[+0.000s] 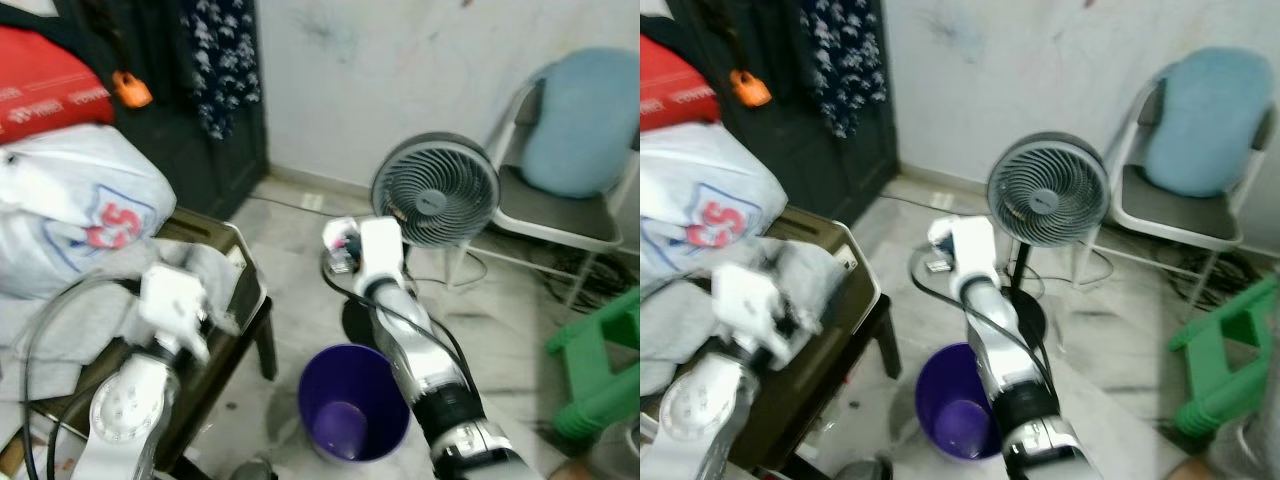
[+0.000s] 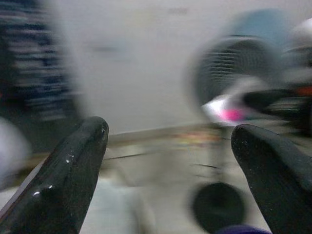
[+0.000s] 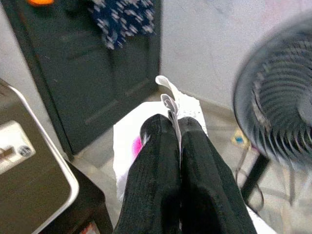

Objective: Clean up the room

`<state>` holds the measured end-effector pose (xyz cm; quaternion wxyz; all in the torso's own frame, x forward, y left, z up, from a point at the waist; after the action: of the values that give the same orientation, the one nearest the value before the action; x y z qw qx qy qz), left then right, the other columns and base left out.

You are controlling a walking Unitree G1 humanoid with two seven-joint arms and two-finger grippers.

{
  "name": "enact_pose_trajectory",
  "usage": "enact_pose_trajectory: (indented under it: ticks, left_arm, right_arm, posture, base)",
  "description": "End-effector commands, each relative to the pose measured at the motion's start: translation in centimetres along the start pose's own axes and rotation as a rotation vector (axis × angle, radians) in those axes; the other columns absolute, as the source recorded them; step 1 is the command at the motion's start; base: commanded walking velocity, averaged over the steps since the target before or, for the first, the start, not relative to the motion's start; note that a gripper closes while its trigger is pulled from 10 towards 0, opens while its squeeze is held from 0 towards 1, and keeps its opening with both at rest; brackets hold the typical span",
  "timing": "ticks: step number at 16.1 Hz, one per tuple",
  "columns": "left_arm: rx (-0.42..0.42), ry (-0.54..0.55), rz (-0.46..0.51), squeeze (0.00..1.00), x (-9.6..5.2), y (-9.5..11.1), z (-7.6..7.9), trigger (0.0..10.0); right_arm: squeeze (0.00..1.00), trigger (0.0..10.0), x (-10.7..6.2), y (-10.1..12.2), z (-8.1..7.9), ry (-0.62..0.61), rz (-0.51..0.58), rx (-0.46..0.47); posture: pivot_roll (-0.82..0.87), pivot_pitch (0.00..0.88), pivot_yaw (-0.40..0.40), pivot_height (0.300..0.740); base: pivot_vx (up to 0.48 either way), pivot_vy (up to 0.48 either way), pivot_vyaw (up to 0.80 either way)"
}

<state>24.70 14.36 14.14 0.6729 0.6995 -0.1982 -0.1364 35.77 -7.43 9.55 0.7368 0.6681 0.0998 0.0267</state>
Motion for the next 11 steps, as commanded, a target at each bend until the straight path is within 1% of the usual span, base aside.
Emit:
enact_pose_trajectory:
  ticks: [1,2,3,4,5,8,9,10,11]
  left_arm:
    - [-0.030,-0.233,0.025,0.00,-0.3,0.8,2.1,10.0]
    - [-0.028,-0.327,0.018,0.00,-0.7,1.1,2.8,10.0]
    - [-0.036,-0.358,0.006,0.00,-0.9,1.1,3.0,10.0]
    - [-0.014,-0.451,-0.035,0.00,-1.6,1.1,3.5,10.0]
    - [-0.004,-0.476,-0.047,0.00,-1.9,1.1,3.6,10.0]
    - [-0.021,-0.513,-0.054,0.00,-2.5,1.4,3.7,10.0]
    - [-0.021,-0.543,-0.067,0.00,-2.9,1.5,4.0,10.0]
    - [-0.015,-0.580,-0.082,0.00,-3.4,1.5,4.5,10.0]
    - [-0.016,-0.588,-0.088,0.00,-3.6,1.6,4.6,10.0]
  right_arm:
    - [0.00,10.0,-0.6,-2.5,1.5,-0.087,-0.108,0.018]
    - [0.00,10.0,-1.0,-3.7,2.2,-0.139,-0.169,0.021]
    - [0.00,10.0,-1.2,-4.2,2.7,-0.171,-0.201,0.028]
    - [0.00,10.0,-1.8,-5.7,3.7,-0.246,-0.281,0.031]
    - [0.00,10.0,-2.2,-6.3,4.0,-0.271,-0.309,0.033]
    - [0.00,10.0,-2.7,-7.4,4.4,-0.338,-0.357,0.040]
    - [0.00,10.0,-2.8,-7.8,4.4,-0.364,-0.380,0.061]
    - [0.00,10.0,-2.8,-8.2,4.2,-0.376,-0.398,0.059]
    - [0.00,10.0,-2.8,-8.5,4.1,-0.384,-0.409,0.065]
  posture:
    - [0.01,0.121,-0.048,0.740]
    - [0.01,0.136,-0.052,0.740]
    - [0.02,0.146,-0.051,0.740]
    - [0.02,0.175,-0.034,0.740]
    - [0.03,0.185,-0.025,0.740]
    - [0.03,0.211,0.004,0.740]
    - [0.04,0.225,0.016,0.740]
    - [0.05,0.246,0.033,0.740]
    - [0.06,0.256,0.042,0.740]
  base:
    - [0.000,0.000,0.00]
    - [0.000,0.000,0.00]
    - [0.000,0.000,0.00]
    - [0.000,0.000,0.00]
    - [0.000,0.000,0.00]
    - [0.000,0.000,0.00]
    - [0.000,0.000,0.00]
    - [0.000,0.000,0.00]
    - [0.000,0.000,0.00]
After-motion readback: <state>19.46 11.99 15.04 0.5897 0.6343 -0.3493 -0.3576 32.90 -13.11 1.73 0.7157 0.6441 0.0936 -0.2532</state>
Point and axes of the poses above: a point about 5 cm out from each wrist's last joint towards the gripper, its own x axis pointing out of the wrist towards the gripper, its own y axis along the axis of the wrist's last joint, z = x × y, the point moved 2 cm from there along x, pointing out of the wrist towards the gripper, and after that the axes turned 6 degrees about -x, right-handed, at the moved point
